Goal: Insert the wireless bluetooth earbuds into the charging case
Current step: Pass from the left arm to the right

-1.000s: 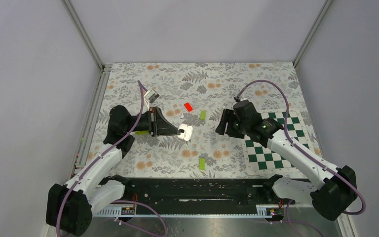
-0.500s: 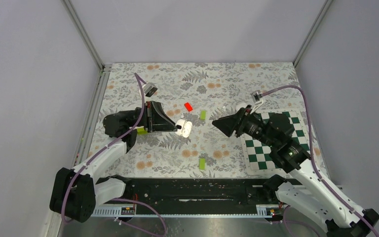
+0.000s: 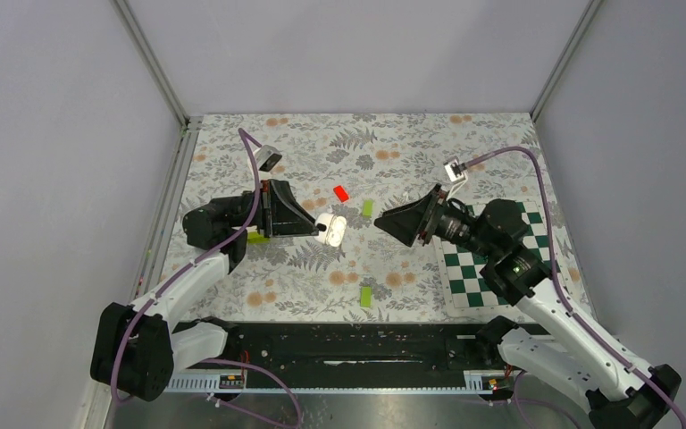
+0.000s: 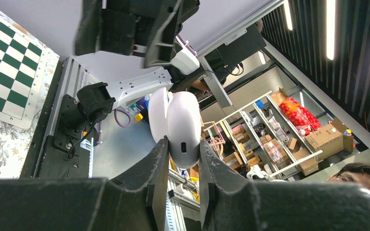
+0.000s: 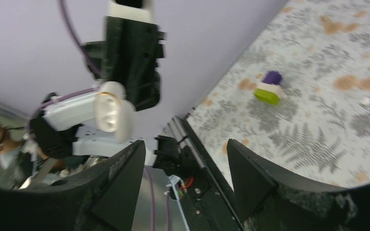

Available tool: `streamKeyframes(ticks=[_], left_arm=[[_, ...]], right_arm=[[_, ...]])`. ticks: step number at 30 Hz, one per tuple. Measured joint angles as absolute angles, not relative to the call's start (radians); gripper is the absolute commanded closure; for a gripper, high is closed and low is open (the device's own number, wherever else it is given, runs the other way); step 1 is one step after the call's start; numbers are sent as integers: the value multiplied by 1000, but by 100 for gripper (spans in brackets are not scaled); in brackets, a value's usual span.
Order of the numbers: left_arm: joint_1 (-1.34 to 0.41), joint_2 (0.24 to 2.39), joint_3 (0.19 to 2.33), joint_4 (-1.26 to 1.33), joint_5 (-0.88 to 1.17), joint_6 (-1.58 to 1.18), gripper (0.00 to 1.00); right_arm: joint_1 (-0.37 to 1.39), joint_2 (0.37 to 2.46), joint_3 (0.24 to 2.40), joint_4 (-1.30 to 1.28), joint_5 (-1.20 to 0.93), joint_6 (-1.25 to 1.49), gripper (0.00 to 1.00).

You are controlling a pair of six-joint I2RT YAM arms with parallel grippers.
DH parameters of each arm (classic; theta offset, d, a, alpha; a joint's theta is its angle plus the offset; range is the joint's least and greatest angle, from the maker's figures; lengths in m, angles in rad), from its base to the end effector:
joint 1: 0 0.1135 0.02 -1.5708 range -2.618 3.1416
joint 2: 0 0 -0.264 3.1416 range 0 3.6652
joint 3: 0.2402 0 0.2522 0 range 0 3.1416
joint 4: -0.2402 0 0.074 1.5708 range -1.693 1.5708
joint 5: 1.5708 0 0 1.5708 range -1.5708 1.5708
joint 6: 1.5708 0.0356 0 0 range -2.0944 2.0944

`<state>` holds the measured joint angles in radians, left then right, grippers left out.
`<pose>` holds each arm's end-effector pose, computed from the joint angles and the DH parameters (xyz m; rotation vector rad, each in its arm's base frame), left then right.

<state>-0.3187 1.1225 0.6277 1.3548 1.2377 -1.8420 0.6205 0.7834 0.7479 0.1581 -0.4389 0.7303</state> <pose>0.1846 -0.0963 0.3528 0.5590 1.6387 -2.1703 0.1420 0.1201 0.3641 -0.3106 1.5966 1.3895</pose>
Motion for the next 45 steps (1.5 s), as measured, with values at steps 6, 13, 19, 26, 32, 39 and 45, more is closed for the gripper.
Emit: streamKeyframes(ticks=[6, 13, 19, 26, 32, 39, 45], left_arm=[[-319, 1128, 625, 1357, 1225, -1842, 100], [-319, 1129, 611, 1356, 1218, -1842, 100], [-319, 1129, 611, 1356, 1212, -1842, 100], [-319, 1129, 611, 1356, 1202, -1842, 100], [-319, 1129, 611, 1356, 1198, -1842, 100], [-319, 1129, 611, 1356, 1195, -1842, 100], [-319, 1129, 611, 1357, 1192, -1841, 100]], right_arm=[[624, 858, 749, 448, -590, 868, 26], [674, 1008, 750, 658, -676, 998, 26], [683, 1103, 748, 904, -728, 1147, 28], [694, 1164, 746, 1023, -764, 1234, 28], [697, 1164, 739, 1022, -781, 1234, 29], [712, 1164, 739, 994, -788, 1218, 32], [719, 1165, 739, 962, -788, 1205, 33]])
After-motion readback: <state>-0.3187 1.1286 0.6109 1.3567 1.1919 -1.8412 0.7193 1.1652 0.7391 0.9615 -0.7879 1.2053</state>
